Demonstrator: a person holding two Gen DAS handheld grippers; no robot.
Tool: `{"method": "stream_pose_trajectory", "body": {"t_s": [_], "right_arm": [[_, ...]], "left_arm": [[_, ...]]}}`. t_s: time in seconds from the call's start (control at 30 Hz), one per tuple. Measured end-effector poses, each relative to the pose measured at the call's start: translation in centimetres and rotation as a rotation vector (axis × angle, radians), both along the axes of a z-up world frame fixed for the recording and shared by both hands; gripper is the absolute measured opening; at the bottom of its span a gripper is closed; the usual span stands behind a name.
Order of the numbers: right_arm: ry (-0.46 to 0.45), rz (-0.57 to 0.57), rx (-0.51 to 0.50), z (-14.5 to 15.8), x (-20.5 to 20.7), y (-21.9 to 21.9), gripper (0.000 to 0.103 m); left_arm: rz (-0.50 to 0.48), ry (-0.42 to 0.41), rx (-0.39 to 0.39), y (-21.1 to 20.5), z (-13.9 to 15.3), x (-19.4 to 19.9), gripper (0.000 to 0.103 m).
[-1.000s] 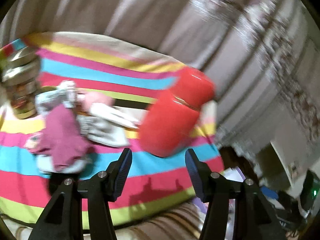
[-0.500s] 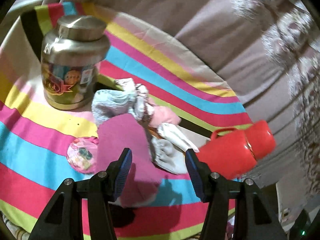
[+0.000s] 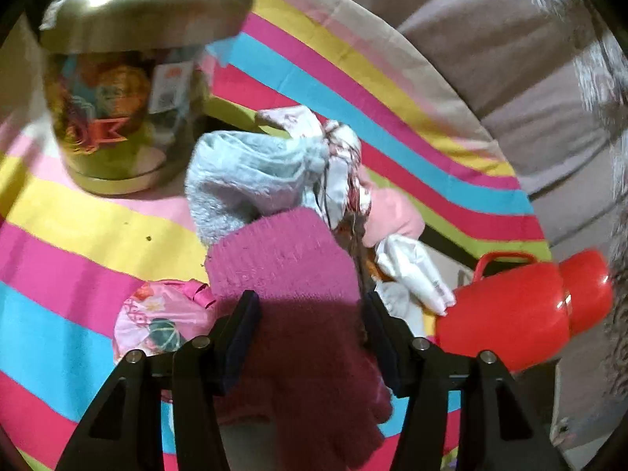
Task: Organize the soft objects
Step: 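Grasp the pink knit sock with the left gripper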
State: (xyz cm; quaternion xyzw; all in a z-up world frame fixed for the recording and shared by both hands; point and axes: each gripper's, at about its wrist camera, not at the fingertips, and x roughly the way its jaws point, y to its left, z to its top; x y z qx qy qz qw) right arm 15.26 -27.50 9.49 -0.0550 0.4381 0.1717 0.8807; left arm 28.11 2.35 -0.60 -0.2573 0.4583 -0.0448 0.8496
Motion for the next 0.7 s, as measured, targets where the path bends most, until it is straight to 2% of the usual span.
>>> {"method": "stream_pose_trajectory", "body": {"t_s": [0.03,0.2,0.47,0.7], "right_arm": [[0.002,0.006,-0.003,-0.1,0.2,0.4,0.063],[0.008,0.034,-0.028,-0.9,1.2,2.1,0.063],[0.01,0.042,-0.033,-1.2,2.7,3.8,0.063],[-0.007,0.063,-0.047,-1.2,5.0,6.5,0.064]], "left_arm": [[-0.007,0.003,0.044,-0.3,-0.1,0.0,0.027],[-0.003,-0.028,0.05,0.4,0.3,-0.7,0.016],[0.041,-0.087,0.008,2.3,2.0,-3.2,0.013],[0.118,-0.135,0.016,3.8,3.0,-5.8,0.013]]}}
